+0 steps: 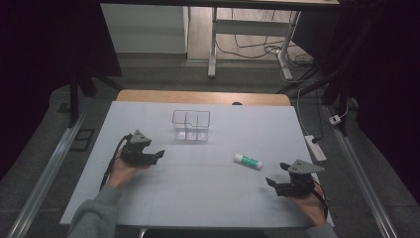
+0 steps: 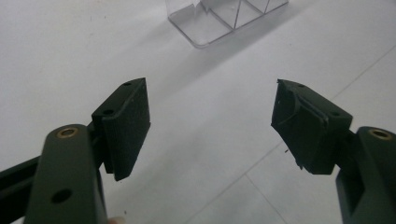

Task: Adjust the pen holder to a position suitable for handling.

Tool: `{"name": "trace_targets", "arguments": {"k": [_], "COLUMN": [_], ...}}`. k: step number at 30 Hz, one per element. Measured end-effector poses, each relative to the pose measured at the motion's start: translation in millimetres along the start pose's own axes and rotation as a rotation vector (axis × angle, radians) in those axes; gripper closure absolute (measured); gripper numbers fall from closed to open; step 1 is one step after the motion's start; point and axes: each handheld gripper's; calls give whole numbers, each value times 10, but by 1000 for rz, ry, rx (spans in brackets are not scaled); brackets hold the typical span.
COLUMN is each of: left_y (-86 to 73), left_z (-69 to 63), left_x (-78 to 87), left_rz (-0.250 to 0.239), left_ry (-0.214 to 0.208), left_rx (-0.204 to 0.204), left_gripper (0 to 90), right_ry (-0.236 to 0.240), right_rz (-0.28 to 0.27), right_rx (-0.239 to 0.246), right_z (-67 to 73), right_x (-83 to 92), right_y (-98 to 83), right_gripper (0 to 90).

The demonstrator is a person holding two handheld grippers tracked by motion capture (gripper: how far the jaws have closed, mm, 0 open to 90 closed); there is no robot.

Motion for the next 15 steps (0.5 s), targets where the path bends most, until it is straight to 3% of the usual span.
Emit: {"name": "trace_targets", "arguments": {"k": [15], "left_y": [107], "left_z": [140], "left_x": [-151], "left_rz": [-9], "left_ry": [23], "left_rx": [13], "left_gripper": [365], "right_ry": [-5], "right_rz": [7], "right_rx": [3], "right_z": [5], "right_x": [-3], "right_y": [-3], "right_gripper": [185]}}
Point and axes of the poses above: each handheld gripper's, and its own axes: x roughly backward along the jaws, y roughly out of its top, z roughly to its left, and after that the axes turned 15 degrees about -x, right-handed
